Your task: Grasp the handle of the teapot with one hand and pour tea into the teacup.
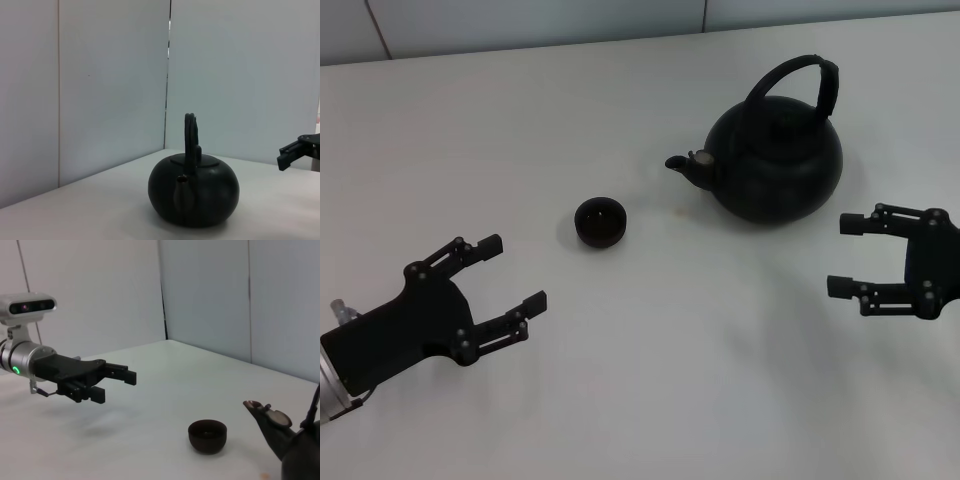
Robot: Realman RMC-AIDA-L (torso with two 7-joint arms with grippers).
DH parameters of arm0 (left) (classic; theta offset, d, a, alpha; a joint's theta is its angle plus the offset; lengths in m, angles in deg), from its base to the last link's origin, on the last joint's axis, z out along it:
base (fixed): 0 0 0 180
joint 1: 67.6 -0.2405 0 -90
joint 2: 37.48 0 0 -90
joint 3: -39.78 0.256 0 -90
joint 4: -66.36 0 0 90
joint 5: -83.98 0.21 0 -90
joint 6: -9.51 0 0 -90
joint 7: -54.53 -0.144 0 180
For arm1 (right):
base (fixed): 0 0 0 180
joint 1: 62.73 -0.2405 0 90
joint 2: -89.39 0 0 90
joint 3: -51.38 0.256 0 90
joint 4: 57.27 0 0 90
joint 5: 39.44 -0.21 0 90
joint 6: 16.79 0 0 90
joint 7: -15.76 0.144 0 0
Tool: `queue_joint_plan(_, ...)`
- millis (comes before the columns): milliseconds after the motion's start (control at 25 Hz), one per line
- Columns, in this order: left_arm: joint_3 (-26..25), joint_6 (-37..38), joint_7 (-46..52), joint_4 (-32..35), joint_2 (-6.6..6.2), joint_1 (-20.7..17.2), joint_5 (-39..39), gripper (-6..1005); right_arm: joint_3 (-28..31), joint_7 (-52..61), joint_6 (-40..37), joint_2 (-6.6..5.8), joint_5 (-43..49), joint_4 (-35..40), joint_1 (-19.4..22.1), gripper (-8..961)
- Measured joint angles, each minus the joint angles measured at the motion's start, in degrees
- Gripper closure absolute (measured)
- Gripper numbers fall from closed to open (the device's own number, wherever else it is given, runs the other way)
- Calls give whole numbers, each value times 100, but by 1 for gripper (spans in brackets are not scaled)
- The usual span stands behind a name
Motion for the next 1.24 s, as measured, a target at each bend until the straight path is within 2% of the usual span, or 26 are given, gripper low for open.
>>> queue_joint_plan(320, -1, 8, 10, 0, -25, 16, -1, 140, -120, -4, 5, 58, 28, 8, -15, 144)
queue_joint_plan(720, 85, 17, 13, 0, -28, 66, 0, 140, -153, -6, 54, 69, 56, -2, -61, 144)
queue_joint_plan(1000, 546, 8, 18, 0, -40, 210, 9, 140, -153, -14, 118, 78, 79, 1, -84, 144)
queue_joint_plan(1240, 603, -24, 145, 148, -45, 228, 15, 140, -153, -16, 92, 84, 81, 1, -89, 144)
